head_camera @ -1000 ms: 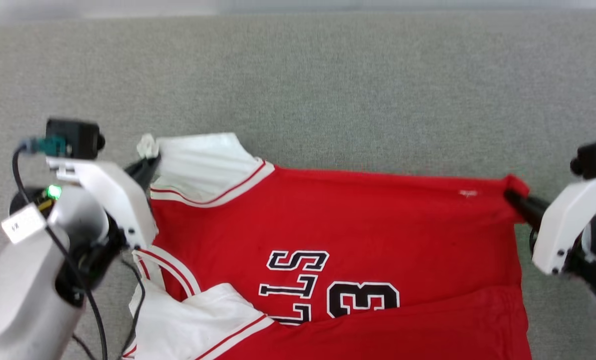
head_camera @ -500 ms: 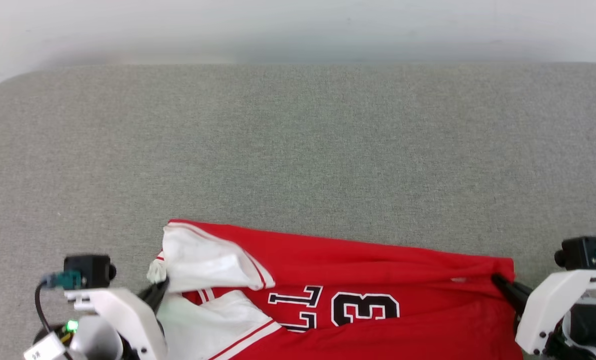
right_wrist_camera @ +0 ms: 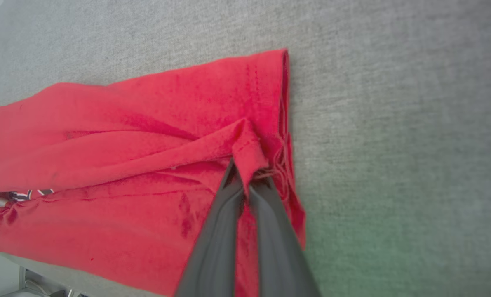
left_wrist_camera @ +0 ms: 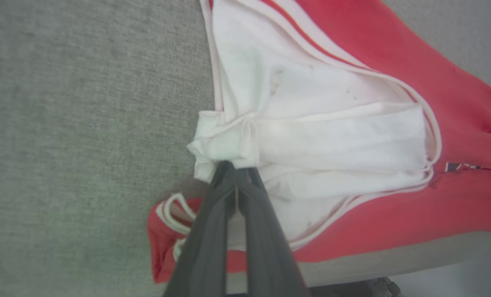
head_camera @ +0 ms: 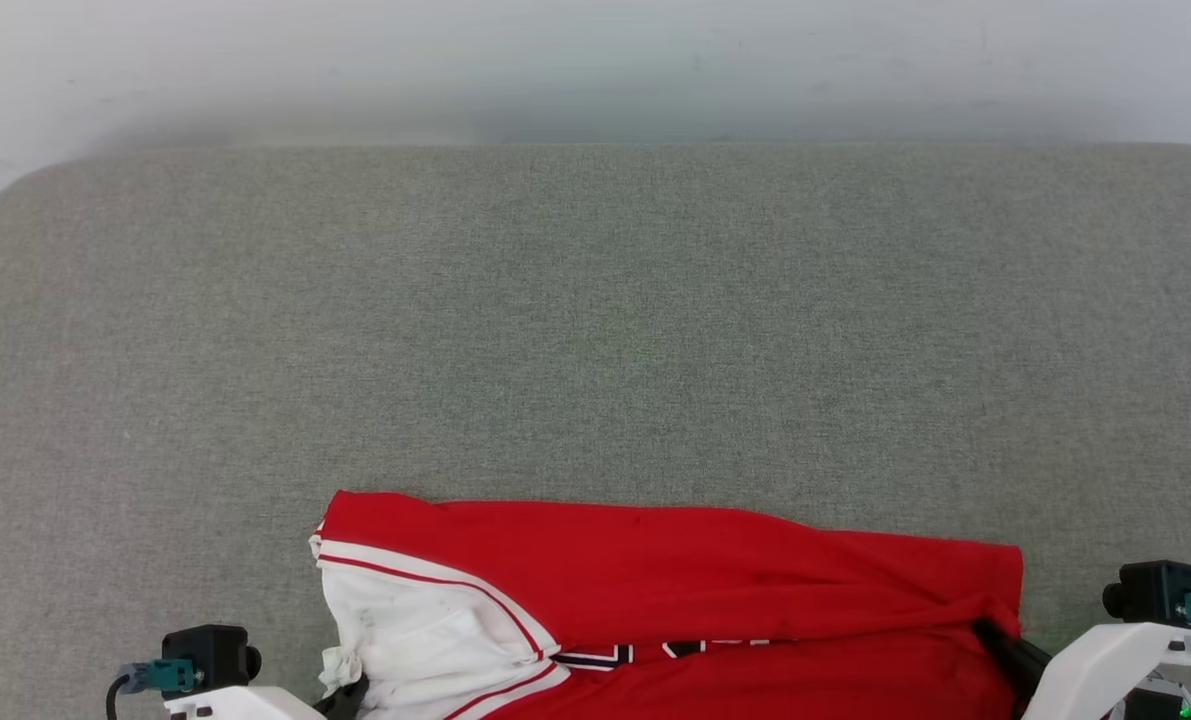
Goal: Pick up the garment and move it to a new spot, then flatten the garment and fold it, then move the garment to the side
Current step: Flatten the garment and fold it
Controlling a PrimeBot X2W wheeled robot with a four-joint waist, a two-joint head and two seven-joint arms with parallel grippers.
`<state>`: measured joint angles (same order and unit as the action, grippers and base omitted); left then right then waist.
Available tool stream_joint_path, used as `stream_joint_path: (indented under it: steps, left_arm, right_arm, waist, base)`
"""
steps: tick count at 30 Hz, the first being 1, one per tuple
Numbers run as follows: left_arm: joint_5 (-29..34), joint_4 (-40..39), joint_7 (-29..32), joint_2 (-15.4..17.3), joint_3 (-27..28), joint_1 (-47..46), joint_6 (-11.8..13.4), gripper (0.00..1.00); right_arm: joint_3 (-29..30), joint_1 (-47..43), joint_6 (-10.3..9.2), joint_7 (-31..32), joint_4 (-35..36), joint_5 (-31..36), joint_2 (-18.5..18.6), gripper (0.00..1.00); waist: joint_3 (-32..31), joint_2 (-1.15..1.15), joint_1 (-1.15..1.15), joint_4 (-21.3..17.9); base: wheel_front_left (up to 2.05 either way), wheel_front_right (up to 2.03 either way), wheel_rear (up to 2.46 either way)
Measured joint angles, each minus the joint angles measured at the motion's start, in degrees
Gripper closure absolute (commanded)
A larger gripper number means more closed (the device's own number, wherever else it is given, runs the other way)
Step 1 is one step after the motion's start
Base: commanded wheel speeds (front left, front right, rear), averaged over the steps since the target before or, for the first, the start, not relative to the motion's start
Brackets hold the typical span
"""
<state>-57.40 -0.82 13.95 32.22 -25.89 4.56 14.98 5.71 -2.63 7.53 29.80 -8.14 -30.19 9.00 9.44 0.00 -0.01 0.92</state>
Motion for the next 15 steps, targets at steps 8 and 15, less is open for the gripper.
stream_joint_path:
  steps: [8, 15]
  left_arm:
    - [-0.3, 2.9, -1.7, -2.0, -0.1, -2.3, -2.0, 0.00]
    - [2.9, 1.7, -7.4, -1.9, 1.4, -3.8, -1.7, 0.00]
  right_arm:
    - [0.0, -1.1, 0.03, -1.9, 0.2, -0.2, -1.1, 0.00]
    - [3.0, -4.3, -0.02, -0.2, 4.3, 0.0, -0.1, 0.00]
  waist:
    - [-1.1, 0.00, 0.00, 0.0]
    - [-3.0, 0.00, 0.01, -0.1]
  base:
    - [0.00, 0.00, 0.00]
    - [0.00, 0.00, 0.00]
